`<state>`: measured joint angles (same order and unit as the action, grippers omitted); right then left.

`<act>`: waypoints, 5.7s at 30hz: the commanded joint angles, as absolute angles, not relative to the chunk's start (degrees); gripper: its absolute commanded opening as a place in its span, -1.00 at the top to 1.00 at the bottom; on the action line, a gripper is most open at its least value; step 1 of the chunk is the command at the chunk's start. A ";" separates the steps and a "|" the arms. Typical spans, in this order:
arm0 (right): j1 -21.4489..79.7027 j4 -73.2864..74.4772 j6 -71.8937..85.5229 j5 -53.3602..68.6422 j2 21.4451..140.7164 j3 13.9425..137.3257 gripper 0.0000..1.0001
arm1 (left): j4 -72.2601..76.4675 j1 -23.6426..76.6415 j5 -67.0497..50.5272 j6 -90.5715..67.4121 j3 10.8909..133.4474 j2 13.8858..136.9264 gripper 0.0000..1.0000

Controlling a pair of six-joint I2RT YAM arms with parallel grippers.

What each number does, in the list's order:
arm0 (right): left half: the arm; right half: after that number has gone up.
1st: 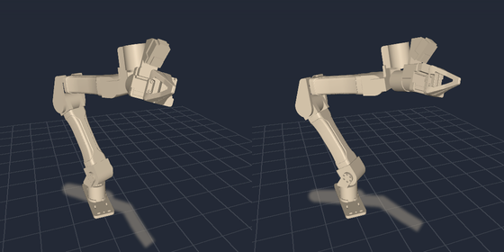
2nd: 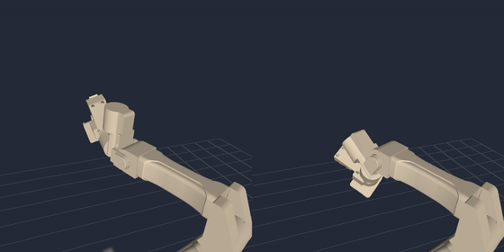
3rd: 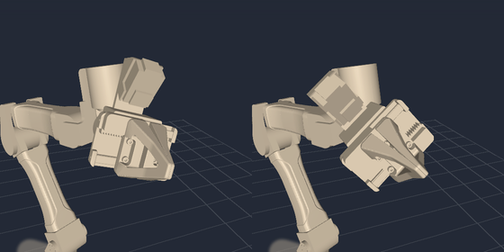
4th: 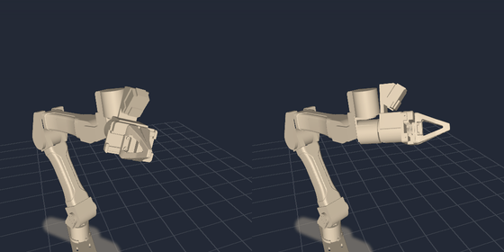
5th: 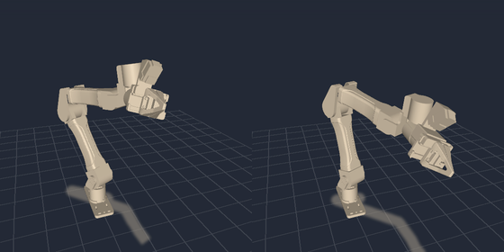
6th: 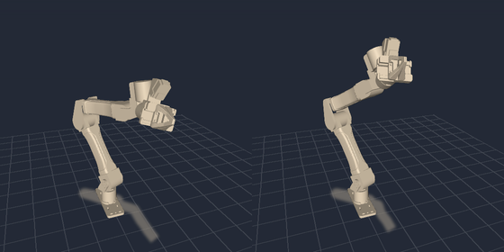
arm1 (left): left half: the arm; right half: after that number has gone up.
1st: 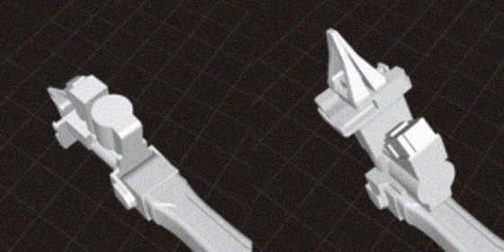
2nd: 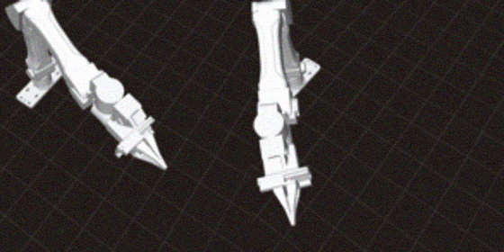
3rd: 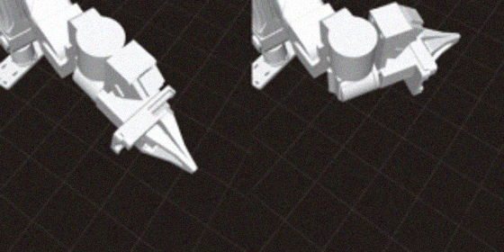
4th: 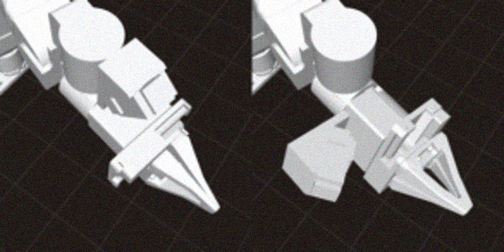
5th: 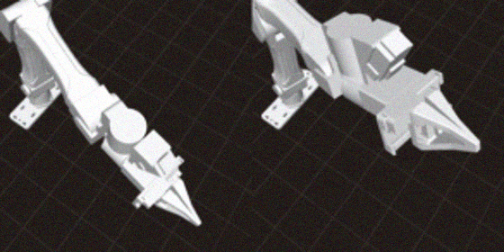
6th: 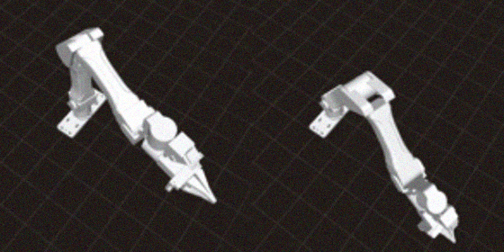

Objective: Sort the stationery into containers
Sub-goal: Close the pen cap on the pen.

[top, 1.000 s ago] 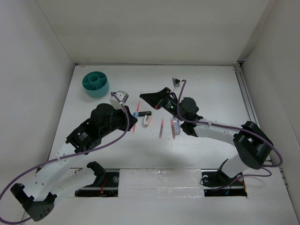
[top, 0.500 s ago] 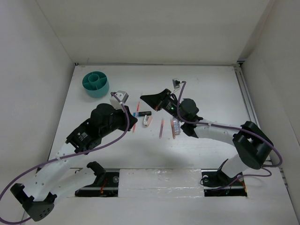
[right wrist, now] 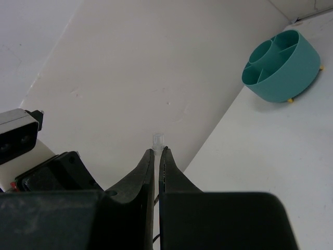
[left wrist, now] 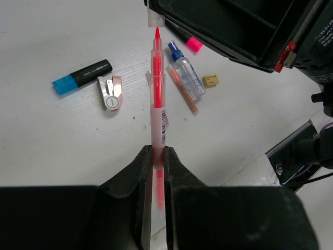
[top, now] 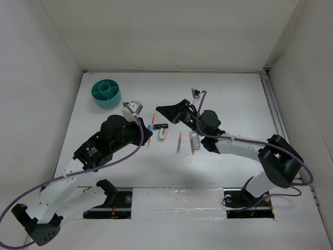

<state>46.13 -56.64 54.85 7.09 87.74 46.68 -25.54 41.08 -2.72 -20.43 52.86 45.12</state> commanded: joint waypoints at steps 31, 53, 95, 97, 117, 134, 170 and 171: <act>46.85 -61.26 56.87 9.67 85.78 49.31 1.00 | -23.91 40.96 -2.46 -20.04 52.65 44.74 1.00; 48.43 -61.79 56.26 9.14 87.36 48.78 1.00 | -23.91 40.96 -1.93 -20.04 52.65 44.21 1.00; 51.77 -59.07 51.23 3.96 90.79 48.77 1.00 | -21.71 37.62 1.58 -24.17 54.32 45.44 1.00; 51.77 -59.06 51.24 3.96 90.27 48.78 1.00 | -21.18 37.62 4.03 -24.70 54.84 45.44 1.00; 51.77 -59.33 58.09 13.97 90.79 50.54 1.00 | -20.65 37.62 5.89 -23.47 57.74 49.31 1.00; 52.29 -51.42 53.53 15.73 90.79 51.06 1.00 | -21.01 37.62 11.69 -21.36 62.31 49.13 1.00; 55.11 -48.16 50.71 20.82 95.27 54.40 1.00 | -19.42 37.62 8.88 -19.78 60.74 47.37 1.00; 55.11 -48.16 50.19 21.87 95.27 54.40 1.00 | -19.42 37.62 8.88 -19.78 60.73 47.37 1.00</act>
<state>51.40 -53.91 51.33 9.17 93.91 53.95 -33.36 38.54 4.78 -20.53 58.22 48.66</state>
